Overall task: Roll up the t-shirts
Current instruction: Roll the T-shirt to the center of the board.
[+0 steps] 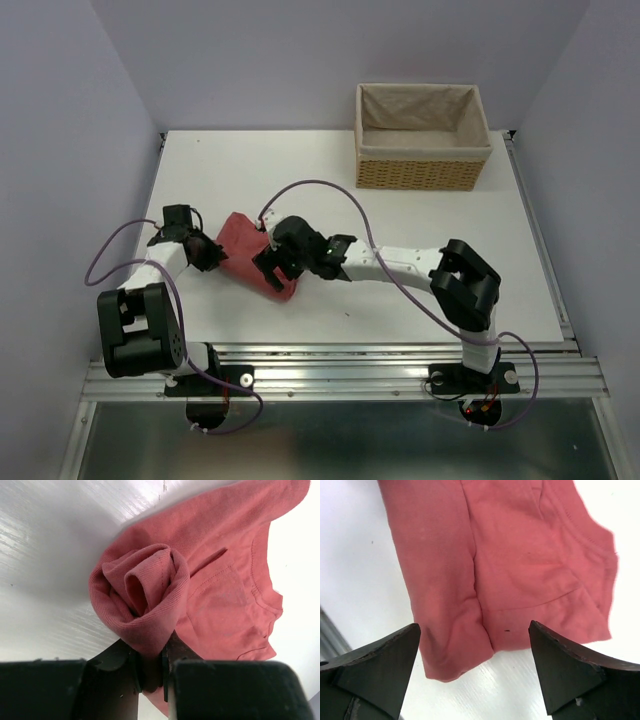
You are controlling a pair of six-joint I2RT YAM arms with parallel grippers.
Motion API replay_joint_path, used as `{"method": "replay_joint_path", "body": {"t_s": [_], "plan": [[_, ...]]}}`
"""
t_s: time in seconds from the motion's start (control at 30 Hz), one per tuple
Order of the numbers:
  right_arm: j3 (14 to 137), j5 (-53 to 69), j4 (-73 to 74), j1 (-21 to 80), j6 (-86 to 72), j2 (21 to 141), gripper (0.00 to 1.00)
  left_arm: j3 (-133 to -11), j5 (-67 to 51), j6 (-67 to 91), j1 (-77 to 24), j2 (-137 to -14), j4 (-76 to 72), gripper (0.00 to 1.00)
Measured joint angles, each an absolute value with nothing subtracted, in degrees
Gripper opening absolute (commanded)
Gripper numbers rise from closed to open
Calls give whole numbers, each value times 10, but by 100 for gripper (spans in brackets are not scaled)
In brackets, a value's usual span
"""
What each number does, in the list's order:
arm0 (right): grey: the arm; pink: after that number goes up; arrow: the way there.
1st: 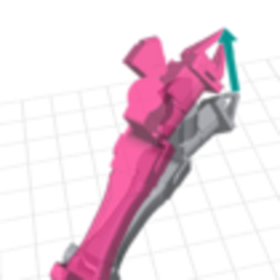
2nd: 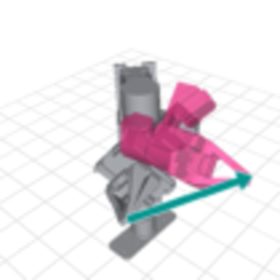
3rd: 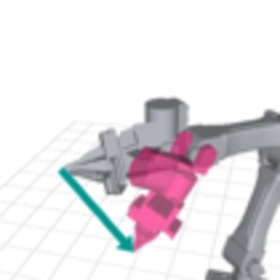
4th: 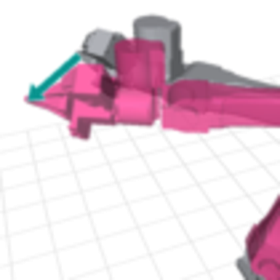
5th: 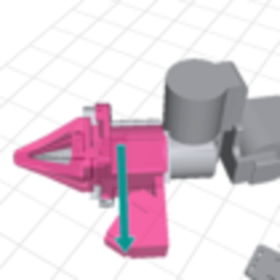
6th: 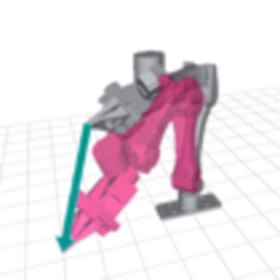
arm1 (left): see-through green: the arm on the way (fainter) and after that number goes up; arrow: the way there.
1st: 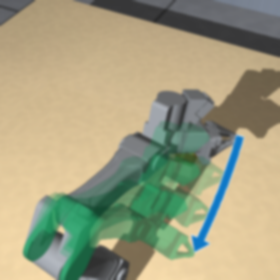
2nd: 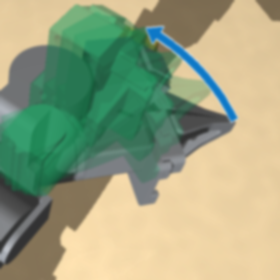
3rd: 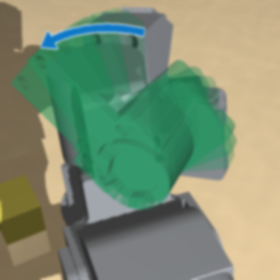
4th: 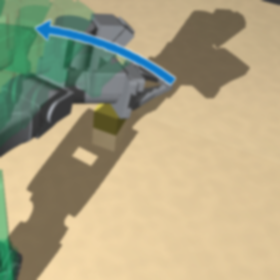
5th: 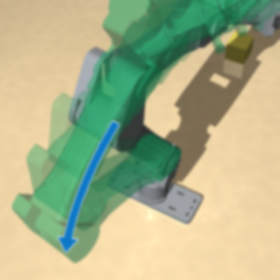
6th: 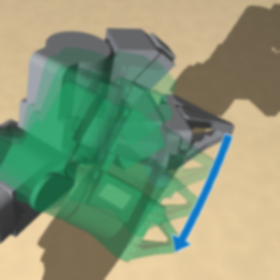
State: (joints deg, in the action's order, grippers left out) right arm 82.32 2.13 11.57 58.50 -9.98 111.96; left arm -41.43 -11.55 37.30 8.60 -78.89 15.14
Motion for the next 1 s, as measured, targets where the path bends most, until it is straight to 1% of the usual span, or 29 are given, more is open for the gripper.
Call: {"method": "replay_joint_path", "body": {"t_s": [0.13, 0.2, 0.3, 0.4, 0.5, 0.53, 0.63, 0.67, 0.7, 0.73, 0.77, 0.8, 0.87, 0.93, 0.97, 1.0], "plan": [[823, -96, 116, 653, -29, 1109, 97, -420, -107, 369, 86, -789, 163, 0], [823, -130, 116, 681, 0, 1112, 97, -422, -103, 367, 86, -789, 166, 0], [823, -164, 116, 711, 34, 1122, 96, -422, -102, 366, 86, -789, 168, 0], [823, -175, 115, 716, 57, 1134, 92, -422, -101, 366, 86, -789, 168, 0], [823, -177, 109, 713, 68, 1145, 79, -422, -101, 366, 86, -791, 168, 0], [823, -178, 105, 712, 72, 1151, 70, -422, -101, 366, 86, -792, 168, 0], [823, -182, 98, 710, 75, 1167, 54, -426, -101, 365, 86, -795, 170, 0], [823, -184, 96, 709, 77, 1176, 42, -429, -101, 365, 86, -797, 172, 0], [823, -184, 96, 709, 77, 1181, 35, -431, -101, 364, 86, -798, 172, 0], [823, -184, 94, 709, 79, 1185, 18, -433, -101, 364, 86, -799, 173, 0], [823, -184, 93, 709, 80, 1188, 12, -434, -100, 364, 86, -799, 174, 0], [823, -185, 89, 709, 78, 1189, 1, -437, -100, 362, 86, -801, 175, 0], [823, -182, 84, 708, 76, 1189, 1, -443, -100, 359, 86, -806, 177, 0], [823, -164, 81, 703, 70, 1189, 1, -450, -101, 356, 86, -811, 179, 11], [823, -147, 78, 698, 61, 1189, 1, -453, -101, 352, 86, -813, 180, 35], [823, -138, 77, 695, 56, 1188, 1, -457, -101, 349, 86, -815, 182, 48]]}}
